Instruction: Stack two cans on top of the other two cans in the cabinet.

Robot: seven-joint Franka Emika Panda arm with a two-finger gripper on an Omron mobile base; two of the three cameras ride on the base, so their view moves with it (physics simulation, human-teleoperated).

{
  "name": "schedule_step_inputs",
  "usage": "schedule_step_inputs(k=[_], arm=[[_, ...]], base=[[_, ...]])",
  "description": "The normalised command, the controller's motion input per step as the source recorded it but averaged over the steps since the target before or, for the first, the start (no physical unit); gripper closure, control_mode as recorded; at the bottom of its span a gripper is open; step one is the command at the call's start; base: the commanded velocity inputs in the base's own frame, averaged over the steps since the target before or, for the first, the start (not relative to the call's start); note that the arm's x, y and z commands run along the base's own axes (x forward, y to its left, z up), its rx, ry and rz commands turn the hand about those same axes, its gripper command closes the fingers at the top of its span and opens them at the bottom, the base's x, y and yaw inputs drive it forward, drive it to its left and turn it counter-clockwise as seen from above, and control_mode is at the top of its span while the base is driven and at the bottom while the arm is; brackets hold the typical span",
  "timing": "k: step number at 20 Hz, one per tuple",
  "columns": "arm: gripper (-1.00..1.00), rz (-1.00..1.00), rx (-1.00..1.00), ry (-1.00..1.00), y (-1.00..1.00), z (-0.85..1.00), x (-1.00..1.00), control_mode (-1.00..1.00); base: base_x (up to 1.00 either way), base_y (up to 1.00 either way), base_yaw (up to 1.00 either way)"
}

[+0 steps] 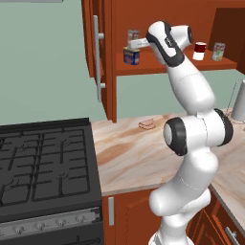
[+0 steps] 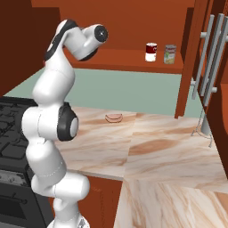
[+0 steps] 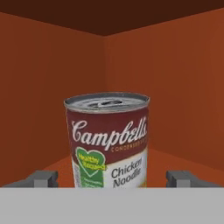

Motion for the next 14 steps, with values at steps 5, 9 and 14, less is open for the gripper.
schedule_step_inputs(k=[5, 9, 14], arm=[[-1.00, 0.00, 0.00, 0.00, -0.11, 0.00, -0.35, -1.00], [-1.00, 0.00, 0.00, 0.02, -0.07, 0.00, -0.35, -1.00], [-1.00, 0.00, 0.00, 0.06, -0.07, 0.00, -0.34, -1.00]], base=[[0.00, 0.00, 0.00], [0.00, 0.00, 0.00], [0.00, 0.00, 0.00]])
